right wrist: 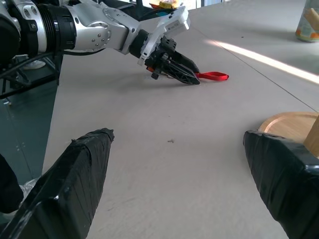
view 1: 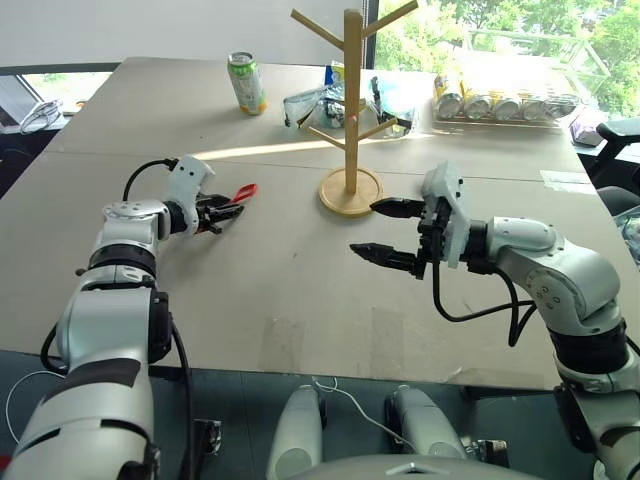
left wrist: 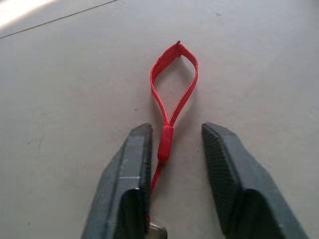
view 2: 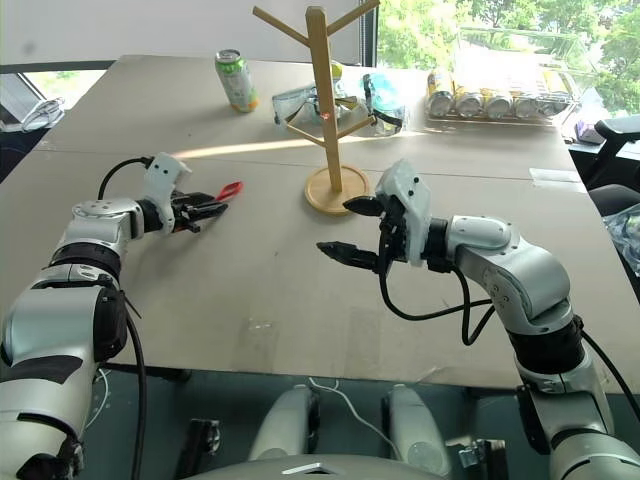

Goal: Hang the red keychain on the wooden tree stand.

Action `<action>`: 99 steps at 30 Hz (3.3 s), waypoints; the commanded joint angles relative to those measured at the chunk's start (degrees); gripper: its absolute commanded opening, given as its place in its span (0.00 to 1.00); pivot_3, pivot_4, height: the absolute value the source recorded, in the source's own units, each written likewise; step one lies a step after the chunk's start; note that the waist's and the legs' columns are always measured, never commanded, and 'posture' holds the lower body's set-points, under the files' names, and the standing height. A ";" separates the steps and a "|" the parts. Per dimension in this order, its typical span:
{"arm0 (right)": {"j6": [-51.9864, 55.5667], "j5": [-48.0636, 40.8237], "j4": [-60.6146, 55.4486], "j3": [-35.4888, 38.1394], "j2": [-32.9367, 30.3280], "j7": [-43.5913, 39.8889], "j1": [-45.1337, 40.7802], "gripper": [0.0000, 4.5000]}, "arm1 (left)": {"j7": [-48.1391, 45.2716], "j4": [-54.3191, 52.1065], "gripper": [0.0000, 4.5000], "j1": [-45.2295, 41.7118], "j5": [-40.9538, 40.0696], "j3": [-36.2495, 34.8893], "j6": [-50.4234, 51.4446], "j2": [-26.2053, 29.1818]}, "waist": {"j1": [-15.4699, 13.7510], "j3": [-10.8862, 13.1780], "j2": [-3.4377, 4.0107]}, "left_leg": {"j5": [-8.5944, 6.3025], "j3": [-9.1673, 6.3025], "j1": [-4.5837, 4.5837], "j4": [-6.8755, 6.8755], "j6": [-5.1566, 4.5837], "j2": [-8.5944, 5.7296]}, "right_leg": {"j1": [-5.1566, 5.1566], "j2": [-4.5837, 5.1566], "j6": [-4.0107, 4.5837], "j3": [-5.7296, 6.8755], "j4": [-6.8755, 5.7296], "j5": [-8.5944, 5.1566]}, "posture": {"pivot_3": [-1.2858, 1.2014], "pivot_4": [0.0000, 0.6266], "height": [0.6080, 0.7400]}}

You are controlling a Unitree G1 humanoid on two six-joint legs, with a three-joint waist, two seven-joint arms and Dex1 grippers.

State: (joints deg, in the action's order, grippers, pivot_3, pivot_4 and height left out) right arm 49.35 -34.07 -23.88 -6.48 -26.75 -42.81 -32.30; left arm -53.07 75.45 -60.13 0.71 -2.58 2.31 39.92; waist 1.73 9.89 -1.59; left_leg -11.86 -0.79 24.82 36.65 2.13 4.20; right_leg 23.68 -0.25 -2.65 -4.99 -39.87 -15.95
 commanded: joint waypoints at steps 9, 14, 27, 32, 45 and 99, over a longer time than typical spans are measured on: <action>0.91 -2.53 -4.06 1.92 -0.74 2.16 -0.03 1.00 | 1.55 1.08 0.02 -0.10 2.36 -1.41 0.67 -0.73 | 0.03 0.00 0.00 | 0.00 -0.02 -0.02 0.00 0.00 0.00 | -0.03 0.00 0.00 0.02 -0.02 0.00 | 0.52 0.24 0.94; 0.84 -2.74 -4.92 2.00 -0.90 3.21 0.09 1.00 | -0.91 0.21 0.02 -0.90 0.56 -3.24 0.87 0.48 | 0.13 0.00 0.00 | 0.00 -0.02 -0.03 0.00 0.00 0.00 | -0.02 0.00 0.00 0.02 -0.02 0.00 | 0.52 0.24 0.94; -2.22 -0.76 -8.32 0.90 -0.08 7.31 2.70 1.00 | -19.98 -41.49 0.02 12.33 -20.28 -12.20 29.98 2.78 | 1.13 0.02 0.01 | 0.00 -0.15 0.03 -0.03 0.01 0.02 | -0.01 0.01 0.01 0.11 -0.01 0.00 | 0.52 0.24 0.94; -3.07 -1.88 -9.06 2.43 1.65 8.61 3.25 1.00 | -13.34 -67.45 0.02 23.29 -30.65 -17.19 44.39 2.82 | 1.56 0.03 0.00 | 0.01 -0.25 0.06 0.02 0.02 0.04 | -0.02 0.01 0.01 0.17 -0.07 0.00 | 0.52 0.24 0.94; -2.21 -4.48 -12.38 7.49 2.07 15.78 -0.59 1.00 | 5.14 -95.01 0.02 28.90 -35.93 -15.92 42.65 -2.82 | 0.58 0.03 0.00 | 0.01 -0.31 0.03 0.10 0.01 0.01 | -0.12 0.03 0.00 0.23 -0.02 0.00 | 0.52 0.24 0.94; 0.81 -10.92 -17.19 11.41 -2.20 25.50 1.00 1.00 | 3.64 -73.78 0.02 17.11 -13.07 1.46 -0.98 -7.54 | 0.56 0.04 0.01 | 0.00 -0.29 0.05 0.09 0.01 0.00 | -0.12 0.01 0.01 0.21 0.02 0.00 | 0.52 0.24 0.94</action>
State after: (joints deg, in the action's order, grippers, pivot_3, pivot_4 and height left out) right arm 51.10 -44.31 -39.68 3.28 -28.73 -17.41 -31.06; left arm -49.86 3.41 -42.39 -11.51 0.49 2.24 31.79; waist 2.29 9.92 -1.58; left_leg -11.85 -1.08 24.88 36.74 2.14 4.20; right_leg 23.56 -0.24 -2.64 -4.78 -39.85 -15.95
